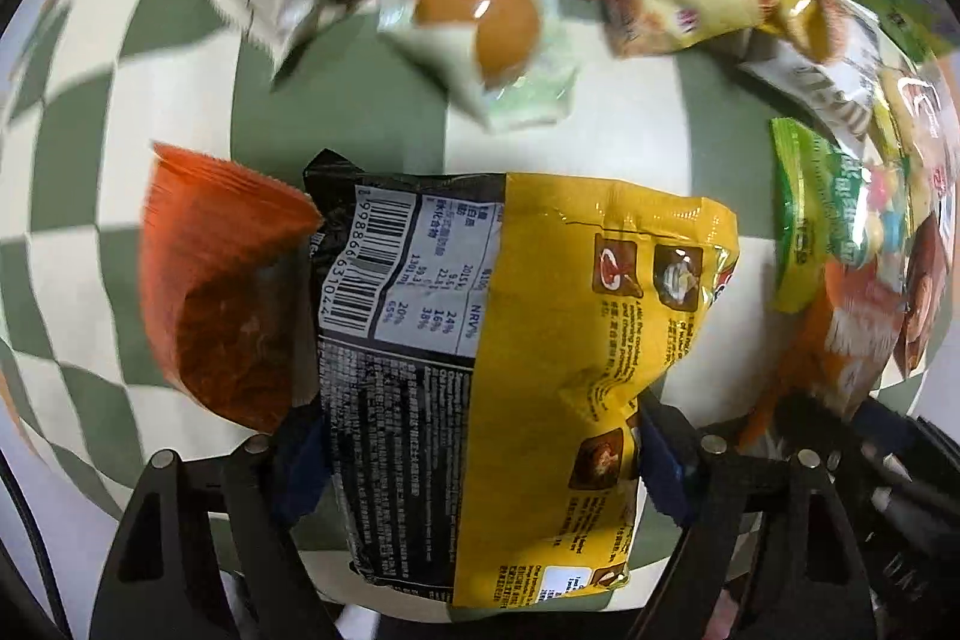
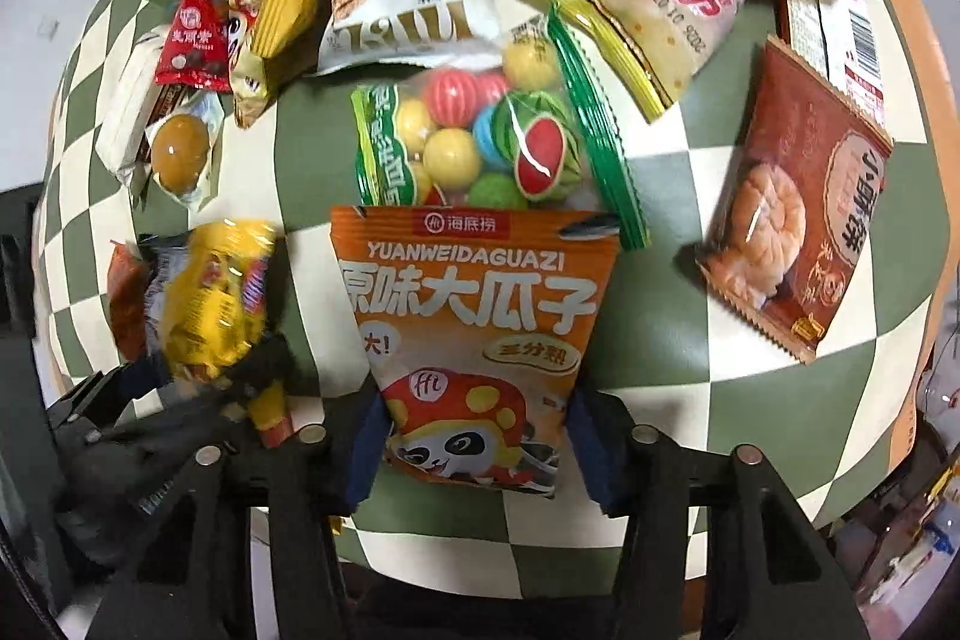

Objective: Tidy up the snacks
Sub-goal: 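Carry both bags into the cardboard box and open both tools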

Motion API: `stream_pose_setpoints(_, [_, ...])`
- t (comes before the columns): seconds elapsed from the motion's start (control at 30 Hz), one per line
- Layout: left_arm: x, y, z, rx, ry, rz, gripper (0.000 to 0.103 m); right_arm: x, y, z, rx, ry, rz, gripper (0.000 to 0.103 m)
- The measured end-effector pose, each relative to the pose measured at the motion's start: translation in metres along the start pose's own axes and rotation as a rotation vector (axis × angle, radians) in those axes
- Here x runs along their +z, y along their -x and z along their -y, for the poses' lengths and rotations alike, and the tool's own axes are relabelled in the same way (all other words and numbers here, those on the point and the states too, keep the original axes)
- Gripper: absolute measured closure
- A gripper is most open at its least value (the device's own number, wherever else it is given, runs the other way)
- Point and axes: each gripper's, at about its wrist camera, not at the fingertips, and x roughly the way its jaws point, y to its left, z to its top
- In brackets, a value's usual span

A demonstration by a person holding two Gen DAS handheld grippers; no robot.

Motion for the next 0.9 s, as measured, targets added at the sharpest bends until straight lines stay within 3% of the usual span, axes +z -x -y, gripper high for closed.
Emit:
stream_pose_setpoints(0.13, [-0.013, -0.03, -0.009, -0.004, -0.059, -0.026, 0.014, -0.015, -0.009, -0.012, -0.024, 0.073, -0.041, 0.047])
stream_pose_setpoints(0.3, [-0.029, -0.053, -0.006, 0.017, -0.187, -0.053, 0.01, 0.005, -0.011, -0.002, 0.008, 0.0, -0.044, 0.04])
stream_pose_setpoints(0.37, [-0.035, -0.064, -0.001, 0.016, -0.18, -0.035, 0.019, 0.017, -0.02, 0.024, -0.002, -0.011, -0.041, 0.04])
stream_pose_setpoints(0.5, [-0.051, -0.067, -0.013, 0.023, -0.159, 0.008, 0.019, 0.018, -0.028, 0.019, -0.03, -0.022, -0.011, 0.051])
stream_pose_setpoints(0.67, [-0.09, -0.042, -0.022, -0.012, -0.102, 0.073, 0.019, 0.014, -0.017, 0.022, -0.01, -0.032, 0.019, 0.054])
stream_pose_setpoints(0.9, [-0.126, 0.017, -0.047, -0.095, -0.066, 0.188, 0.019, 0.014, 0.055, 0.043, 0.117, -0.001, 0.079, 0.054])
